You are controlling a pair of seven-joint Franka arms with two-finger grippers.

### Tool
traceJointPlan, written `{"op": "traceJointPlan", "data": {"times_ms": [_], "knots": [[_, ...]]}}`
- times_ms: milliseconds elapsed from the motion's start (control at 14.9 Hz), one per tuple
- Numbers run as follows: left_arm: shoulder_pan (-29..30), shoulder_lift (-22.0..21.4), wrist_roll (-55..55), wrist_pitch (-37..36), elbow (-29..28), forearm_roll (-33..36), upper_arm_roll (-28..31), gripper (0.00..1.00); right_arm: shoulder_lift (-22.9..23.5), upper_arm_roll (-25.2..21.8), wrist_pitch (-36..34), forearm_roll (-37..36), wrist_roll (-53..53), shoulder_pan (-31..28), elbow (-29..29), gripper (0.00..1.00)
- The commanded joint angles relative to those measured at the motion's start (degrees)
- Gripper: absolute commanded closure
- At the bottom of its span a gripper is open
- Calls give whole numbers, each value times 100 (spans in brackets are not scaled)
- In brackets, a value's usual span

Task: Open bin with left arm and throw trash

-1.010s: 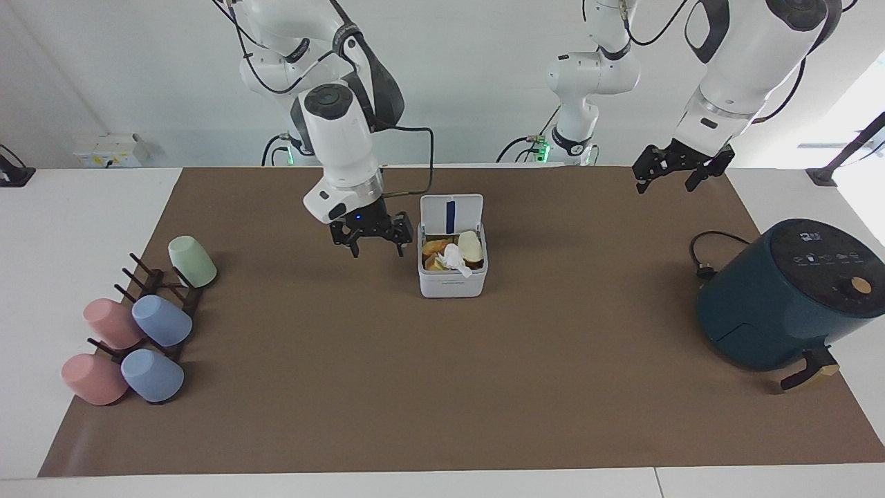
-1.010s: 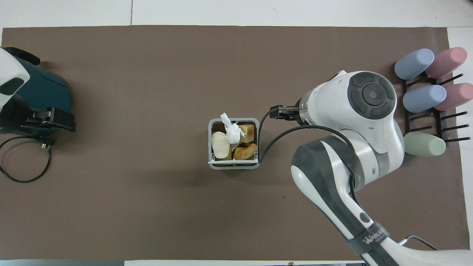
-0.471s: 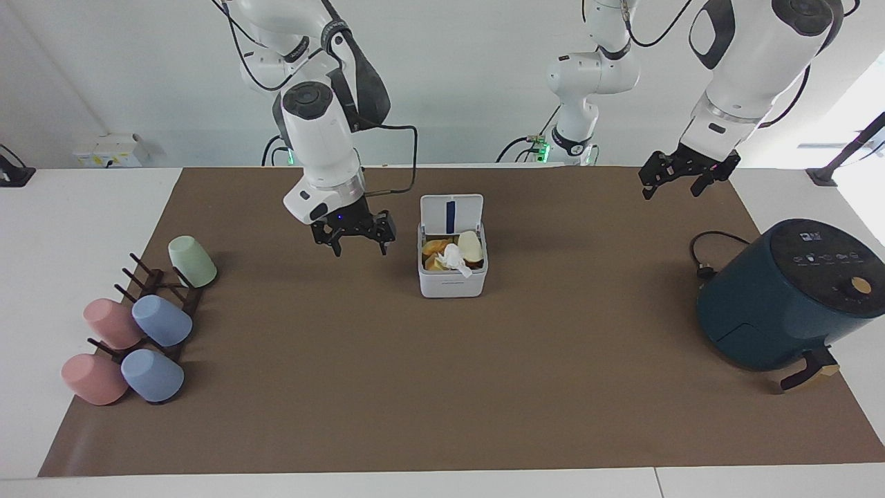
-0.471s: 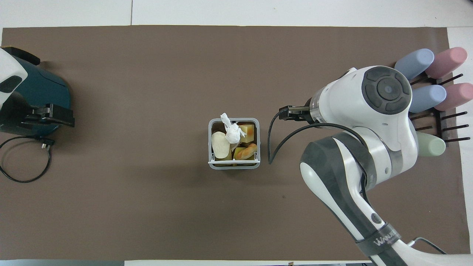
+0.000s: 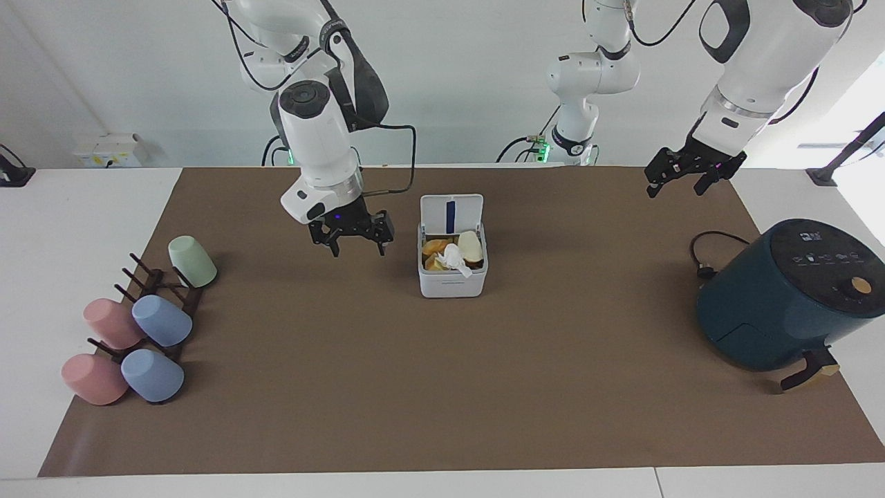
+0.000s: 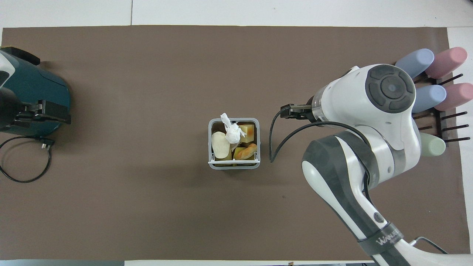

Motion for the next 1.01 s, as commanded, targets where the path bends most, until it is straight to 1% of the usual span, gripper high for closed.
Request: {"op": "traceJointPlan", "data": {"times_ms": [0,135,202,337,471,606,673,740,942], "knots": [[-21,64,71,-127,123,-45,38,0,-65,34,-207,-81,-105,-193,150,0],[-39,56,149,-118,115,201,20,0,-91,-19,-505,-81,-272,-264,334,0],[-39,47,193,-118,106,201,20,0,-126,-306,-611,-81,-508,-177,439,0],[-48,47,194,-101,106,201,20,0,-336,-895,-656,-81,-1061,-10,440,0],[-4,55,220,-74,106,201,20,0,-556,-1327,-848,-72,-1449,52,458,0],[-13,55,220,-83,115,201,20,0,-750,-1871,-1277,-72,-1774,245,571,0],[-4,47,220,-74,106,193,12,0,-777,-2074,-1567,-72,-1958,289,737,0],[-13,47,220,-74,88,193,12,0,-777,-2215,-1866,-72,-2126,290,931,0],[-22,47,211,-74,97,193,20,0,-856,-2488,-2561,-99,-2277,298,1160,0]]}}
